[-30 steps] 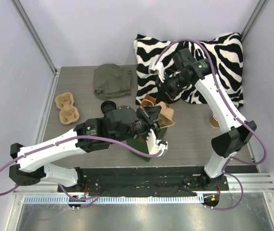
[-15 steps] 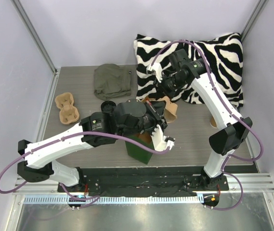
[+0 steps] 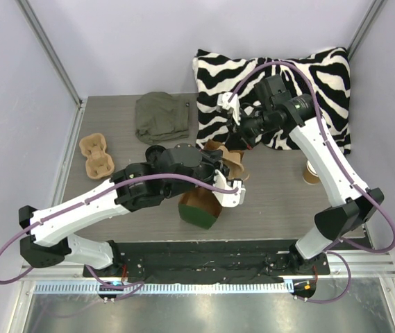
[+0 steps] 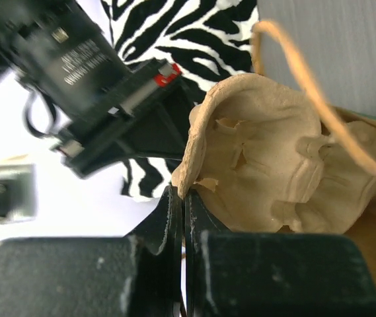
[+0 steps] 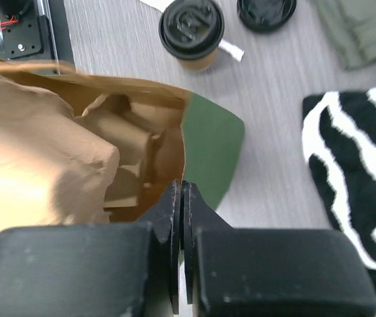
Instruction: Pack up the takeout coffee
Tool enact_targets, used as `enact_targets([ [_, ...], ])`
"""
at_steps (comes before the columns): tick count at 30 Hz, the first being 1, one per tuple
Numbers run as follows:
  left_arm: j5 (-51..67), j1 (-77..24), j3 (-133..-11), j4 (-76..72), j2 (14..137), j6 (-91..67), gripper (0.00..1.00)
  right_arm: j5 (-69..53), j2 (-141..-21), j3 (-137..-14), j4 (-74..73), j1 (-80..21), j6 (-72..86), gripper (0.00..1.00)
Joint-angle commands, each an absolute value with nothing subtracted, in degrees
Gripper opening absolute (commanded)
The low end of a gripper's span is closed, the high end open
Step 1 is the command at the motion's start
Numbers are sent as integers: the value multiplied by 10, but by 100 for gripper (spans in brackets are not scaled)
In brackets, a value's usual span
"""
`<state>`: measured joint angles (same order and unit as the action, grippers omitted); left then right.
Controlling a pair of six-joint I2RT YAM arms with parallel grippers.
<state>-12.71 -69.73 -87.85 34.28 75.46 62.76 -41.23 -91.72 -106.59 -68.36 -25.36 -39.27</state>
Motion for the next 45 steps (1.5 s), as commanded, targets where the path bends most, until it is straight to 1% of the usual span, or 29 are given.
enact_targets([
  [1,-139,-693,-853,304,729,539,0,-445,-886,-1064,-651,-257,-434,1],
  [11,-148,-693,-842,318,725,550,0,-461,-914,-1112,-710,-258,-485,1],
  [16,-163,-684,-817,317,706,469,0,-457,-901,-1100,-714,-272,-501,1],
  [20,-173,-679,-795,286,693,452,0,-446,-894,-1084,-713,-284,-512,1],
  [23,-171,-679,-795,298,696,452,0,-442,-892,-1085,-712,-289,-515,1],
  [26,-143,-677,-777,313,690,467,0,-440,-892,-1090,-713,-294,-517,1],
  [29,-90,-677,-759,332,686,477,0,-440,-895,-1095,-713,-295,-521,1],
  [31,-80,-677,-761,339,693,478,0,-440,-896,-1097,-715,-298,-522,1],
  [38,-104,-678,-767,348,725,446,0,-432,-899,-1099,-721,-304,-524,1],
  [45,-121,-676,-813,421,777,399,0,-418,-896,-1100,-719,-313,-522,1],
])
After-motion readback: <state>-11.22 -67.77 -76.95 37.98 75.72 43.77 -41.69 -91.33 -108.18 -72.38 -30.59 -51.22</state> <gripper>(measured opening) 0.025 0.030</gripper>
